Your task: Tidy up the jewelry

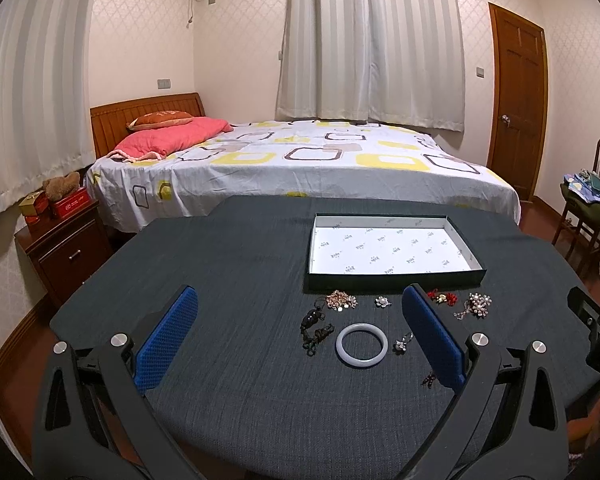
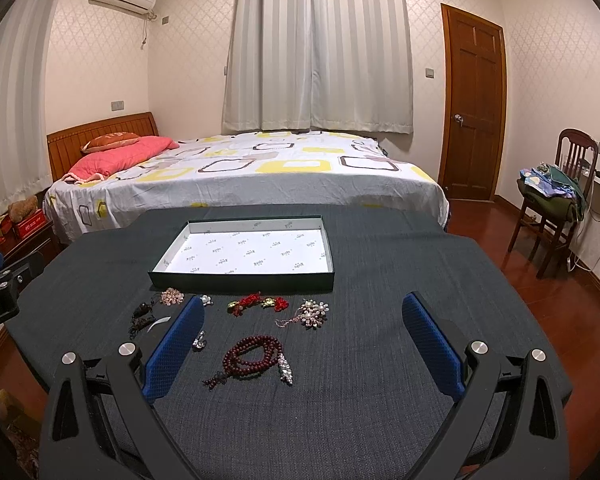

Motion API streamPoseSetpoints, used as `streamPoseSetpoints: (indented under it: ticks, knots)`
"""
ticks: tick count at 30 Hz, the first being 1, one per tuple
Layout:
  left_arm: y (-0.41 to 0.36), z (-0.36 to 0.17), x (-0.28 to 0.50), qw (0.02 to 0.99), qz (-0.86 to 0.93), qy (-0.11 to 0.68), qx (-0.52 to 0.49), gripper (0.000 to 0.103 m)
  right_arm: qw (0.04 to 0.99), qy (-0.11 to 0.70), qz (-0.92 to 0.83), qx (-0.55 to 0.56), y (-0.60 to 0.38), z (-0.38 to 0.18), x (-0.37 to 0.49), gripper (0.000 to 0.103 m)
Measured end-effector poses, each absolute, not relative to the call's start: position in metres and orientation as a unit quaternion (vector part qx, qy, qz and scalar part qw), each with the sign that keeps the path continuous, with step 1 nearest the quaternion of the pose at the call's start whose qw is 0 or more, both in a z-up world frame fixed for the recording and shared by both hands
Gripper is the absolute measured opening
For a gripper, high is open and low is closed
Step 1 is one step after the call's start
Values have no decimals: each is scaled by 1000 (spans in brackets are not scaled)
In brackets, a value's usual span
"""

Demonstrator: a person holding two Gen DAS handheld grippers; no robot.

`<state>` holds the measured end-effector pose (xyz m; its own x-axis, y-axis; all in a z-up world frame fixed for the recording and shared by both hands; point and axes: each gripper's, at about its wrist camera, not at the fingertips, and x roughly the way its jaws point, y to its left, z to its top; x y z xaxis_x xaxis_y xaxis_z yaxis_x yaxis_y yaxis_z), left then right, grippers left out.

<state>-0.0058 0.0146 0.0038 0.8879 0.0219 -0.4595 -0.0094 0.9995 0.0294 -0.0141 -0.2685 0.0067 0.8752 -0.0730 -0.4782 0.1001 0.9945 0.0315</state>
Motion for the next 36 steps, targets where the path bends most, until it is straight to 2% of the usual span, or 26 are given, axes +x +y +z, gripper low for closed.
streamPoseSetpoints:
  ticks: [36]
  knots:
    - [14,2,-7,970,8,241,13,100,968,246,-46,25,-267,6,-13,96]
